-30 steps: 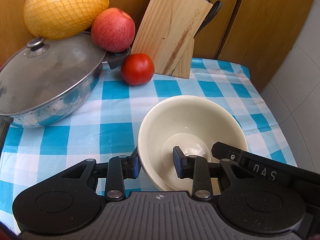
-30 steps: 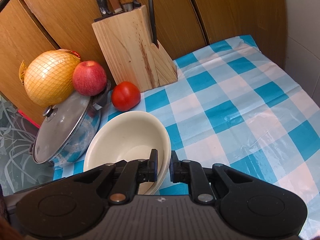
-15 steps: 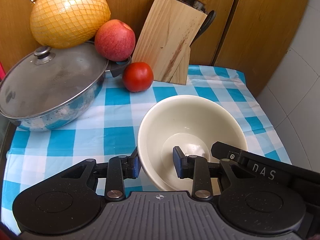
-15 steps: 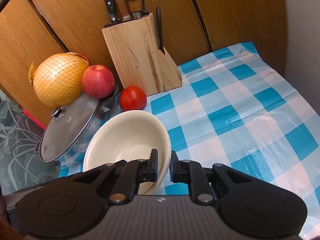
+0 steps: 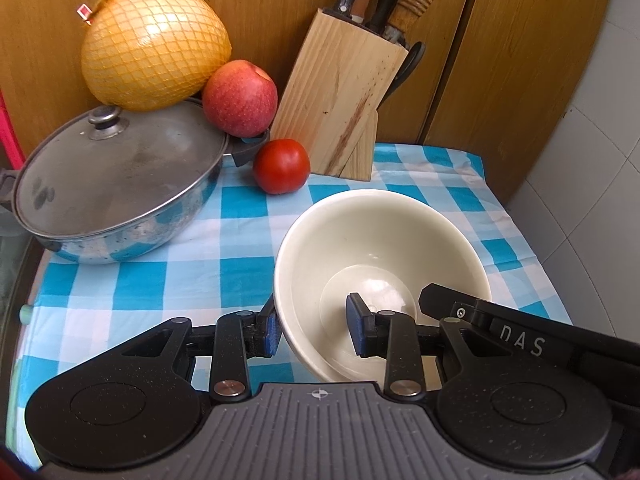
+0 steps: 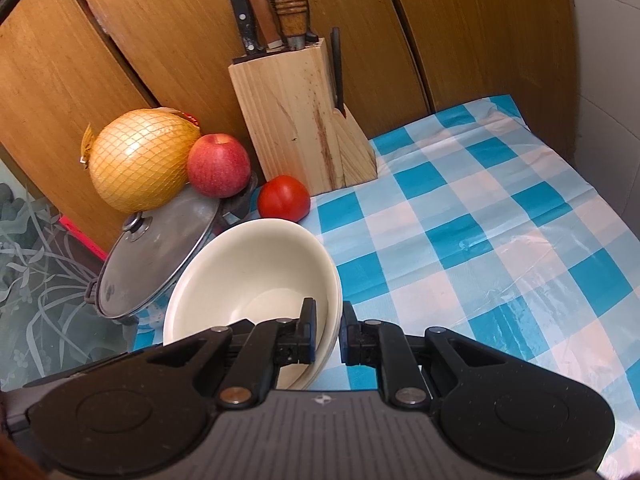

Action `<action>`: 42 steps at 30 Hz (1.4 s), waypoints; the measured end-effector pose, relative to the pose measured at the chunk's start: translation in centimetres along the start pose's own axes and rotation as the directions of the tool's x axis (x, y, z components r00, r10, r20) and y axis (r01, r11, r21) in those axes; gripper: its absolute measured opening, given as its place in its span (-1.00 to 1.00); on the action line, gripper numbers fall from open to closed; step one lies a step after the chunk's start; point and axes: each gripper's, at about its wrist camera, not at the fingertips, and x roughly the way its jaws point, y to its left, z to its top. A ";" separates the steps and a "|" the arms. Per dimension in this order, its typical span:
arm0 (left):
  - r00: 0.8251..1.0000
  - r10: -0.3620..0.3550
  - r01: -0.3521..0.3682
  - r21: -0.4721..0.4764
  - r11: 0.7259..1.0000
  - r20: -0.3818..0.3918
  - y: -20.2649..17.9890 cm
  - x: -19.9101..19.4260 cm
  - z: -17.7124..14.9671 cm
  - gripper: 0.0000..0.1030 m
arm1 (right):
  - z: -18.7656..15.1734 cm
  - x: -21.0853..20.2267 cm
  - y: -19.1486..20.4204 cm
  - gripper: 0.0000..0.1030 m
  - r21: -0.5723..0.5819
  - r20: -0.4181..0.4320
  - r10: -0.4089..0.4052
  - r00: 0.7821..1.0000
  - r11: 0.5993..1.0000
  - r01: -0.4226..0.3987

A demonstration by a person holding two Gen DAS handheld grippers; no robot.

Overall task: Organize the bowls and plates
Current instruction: 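Carry the nested cream bowls with both grippers toward the pink-flowered plate stack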

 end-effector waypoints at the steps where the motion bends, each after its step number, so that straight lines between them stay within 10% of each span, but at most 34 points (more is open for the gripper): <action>1: 1.000 0.001 -0.001 0.000 1.000 0.003 0.1 -0.2 -0.1 -0.22 | -0.1 -0.1 0.2 -0.74 -0.003 0.001 0.003 1.000 1.000 -0.003; 42: 0.999 -0.026 0.025 0.021 0.999 0.030 0.3 -5.8 -4.6 -0.18 | -4.5 -5.3 1.5 -0.74 -0.055 0.014 0.031 0.999 0.998 -0.030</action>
